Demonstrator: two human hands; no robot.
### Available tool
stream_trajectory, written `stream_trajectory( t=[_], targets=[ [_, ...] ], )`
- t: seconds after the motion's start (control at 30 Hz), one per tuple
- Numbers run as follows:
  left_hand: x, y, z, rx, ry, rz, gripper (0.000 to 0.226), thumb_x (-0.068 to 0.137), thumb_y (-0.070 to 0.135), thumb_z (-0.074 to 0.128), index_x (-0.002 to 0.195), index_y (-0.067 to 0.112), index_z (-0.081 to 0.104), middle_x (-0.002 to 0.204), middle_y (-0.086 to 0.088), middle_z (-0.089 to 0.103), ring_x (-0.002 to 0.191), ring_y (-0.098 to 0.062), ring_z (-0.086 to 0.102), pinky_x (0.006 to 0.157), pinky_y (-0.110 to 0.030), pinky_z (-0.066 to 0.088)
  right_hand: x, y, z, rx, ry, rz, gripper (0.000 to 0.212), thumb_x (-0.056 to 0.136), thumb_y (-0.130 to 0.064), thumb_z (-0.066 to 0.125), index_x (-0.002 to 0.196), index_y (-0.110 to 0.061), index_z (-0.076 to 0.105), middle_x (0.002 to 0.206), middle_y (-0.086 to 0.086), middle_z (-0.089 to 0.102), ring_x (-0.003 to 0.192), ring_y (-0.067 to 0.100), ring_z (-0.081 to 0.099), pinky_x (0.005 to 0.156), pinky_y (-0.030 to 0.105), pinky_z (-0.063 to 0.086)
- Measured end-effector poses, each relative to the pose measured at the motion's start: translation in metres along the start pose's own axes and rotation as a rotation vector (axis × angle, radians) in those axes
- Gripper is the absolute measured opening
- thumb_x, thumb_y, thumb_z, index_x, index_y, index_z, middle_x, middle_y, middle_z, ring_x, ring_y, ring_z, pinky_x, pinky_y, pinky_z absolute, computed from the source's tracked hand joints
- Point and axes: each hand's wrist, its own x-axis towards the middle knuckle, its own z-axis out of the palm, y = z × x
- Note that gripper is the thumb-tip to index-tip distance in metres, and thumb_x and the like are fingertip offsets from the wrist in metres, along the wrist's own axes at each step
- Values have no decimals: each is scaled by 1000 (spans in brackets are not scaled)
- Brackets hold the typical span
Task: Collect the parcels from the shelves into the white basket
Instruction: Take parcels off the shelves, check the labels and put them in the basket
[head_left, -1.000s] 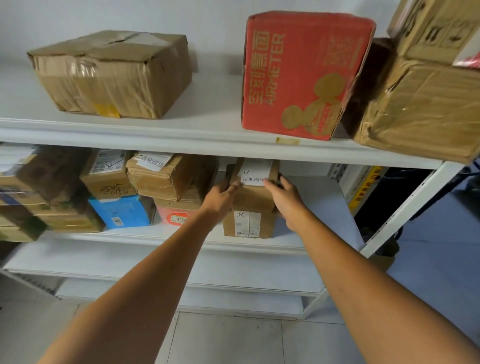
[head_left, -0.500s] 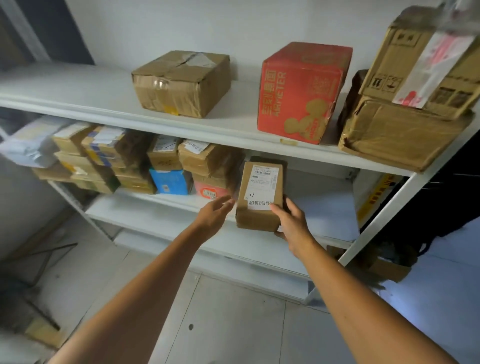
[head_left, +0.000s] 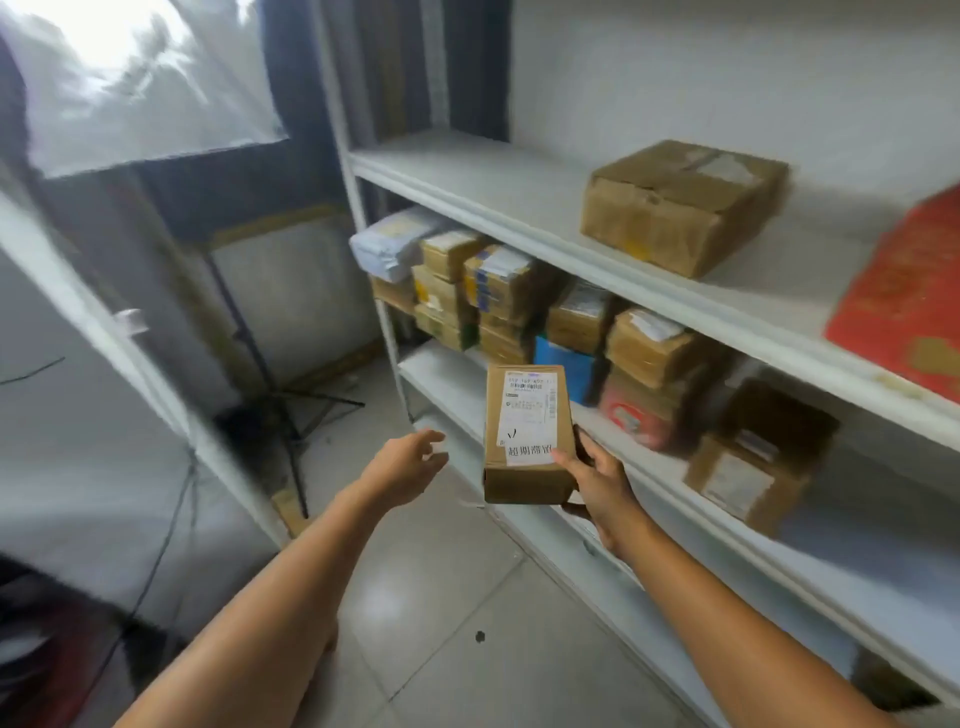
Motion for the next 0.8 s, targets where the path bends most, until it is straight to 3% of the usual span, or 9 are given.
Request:
stream_trajectory(
  t=[0.17, 0.27, 0.37, 0.6, 0.7, 0.8],
  targets=[
    [-18, -80, -43, 43, 131, -200, 41, 94, 40, 51, 133, 27, 51, 124, -3, 63, 111, -20, 59, 92, -31, 46, 41, -23, 82, -84, -229, -12, 35, 92, -26, 63, 109, -55, 53, 102, -20, 69, 91, 5, 67, 63, 21, 55],
    [-46, -120, -69, 45, 179, -344, 41, 94, 38, 51, 133, 24, 52, 124, -4, 63, 115, -22, 56, 93, -32, 45, 57, -34, 128, -143, -391, -26, 42, 94, -28, 60, 126, -50, 47, 113, -16, 63, 100, 8, 61, 68, 25, 54],
    [-81, -146, -84, 27, 258, -486, 41, 95, 36, 50, 134, 23, 52, 127, -6, 61, 117, -25, 56, 93, -33, 43, 67, -37, 168, -179, -540, -21, 54, 93, -29, 61, 142, -41, 40, 116, -15, 61, 102, 10, 59, 63, 26, 52],
    [-206, -135, -62, -73, 529, -889, 42, 93, 39, 51, 133, 26, 52, 127, -3, 62, 115, -22, 57, 95, -34, 45, 45, -25, 234, -282, -996, 46, 55, 90, -24, 66, 138, -39, 46, 102, -25, 65, 88, 8, 63, 74, 34, 55],
    [-266, -122, -35, -119, 591, -1027, 41, 96, 37, 49, 135, 23, 50, 130, -4, 58, 114, -23, 56, 90, -31, 43, 13, -18, 252, -344, -1180, 35, 54, 88, -26, 68, 137, -40, 49, 105, -22, 68, 95, 9, 65, 74, 33, 57],
    [-325, -102, -7, -158, 636, -1178, 40, 97, 34, 46, 136, 26, 48, 125, -3, 61, 87, -17, 60, 75, -29, 49, -27, -2, 264, -417, -1317, 41, 56, 87, -30, 69, 137, -43, 47, 113, -17, 67, 105, 14, 61, 85, 41, 55]
  ],
)
